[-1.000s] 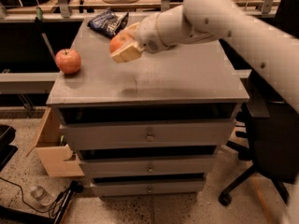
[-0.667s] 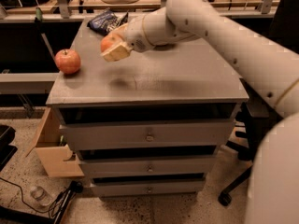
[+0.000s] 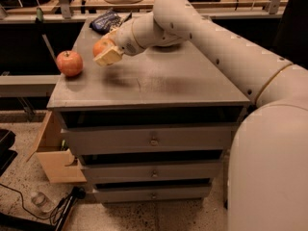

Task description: Move orange near apple

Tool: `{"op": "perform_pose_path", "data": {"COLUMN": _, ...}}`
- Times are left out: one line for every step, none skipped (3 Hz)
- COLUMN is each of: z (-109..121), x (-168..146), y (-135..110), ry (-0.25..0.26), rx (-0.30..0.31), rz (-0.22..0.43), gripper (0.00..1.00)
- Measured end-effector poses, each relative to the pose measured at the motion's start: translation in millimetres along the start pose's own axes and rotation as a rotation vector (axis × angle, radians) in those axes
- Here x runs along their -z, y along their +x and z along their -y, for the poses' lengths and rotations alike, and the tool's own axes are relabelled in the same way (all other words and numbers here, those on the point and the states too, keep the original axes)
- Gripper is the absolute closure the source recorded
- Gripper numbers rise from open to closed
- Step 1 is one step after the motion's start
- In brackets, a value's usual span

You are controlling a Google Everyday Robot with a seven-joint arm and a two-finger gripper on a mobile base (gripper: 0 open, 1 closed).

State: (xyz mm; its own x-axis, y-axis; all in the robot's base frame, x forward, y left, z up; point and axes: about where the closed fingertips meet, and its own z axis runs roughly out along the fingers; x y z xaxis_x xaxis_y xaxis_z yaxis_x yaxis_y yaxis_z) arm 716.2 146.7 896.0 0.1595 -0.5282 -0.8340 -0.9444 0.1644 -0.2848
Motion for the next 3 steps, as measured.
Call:
{"op": "perform_pose_path", "data": {"z": -14.3, "x": -26.5, "y": 21.7, "ry": -0.042, "rx": -0.023, "rz": -0.075, "gripper": 1.00}}
{"op": "perform_pose_path", "data": {"z": -19.1, "x": -35.0, "y": 30.6, "ry": -0.058, "rx": -0.039, "rz": -0.098, "gripper": 1.00}}
{"op": "perform_pose_path", "data": {"z": -18.1, "x": -33.3, "y": 27.6, "ry": -0.058, "rx": -0.039, "rz": -0.098, "gripper": 0.82}}
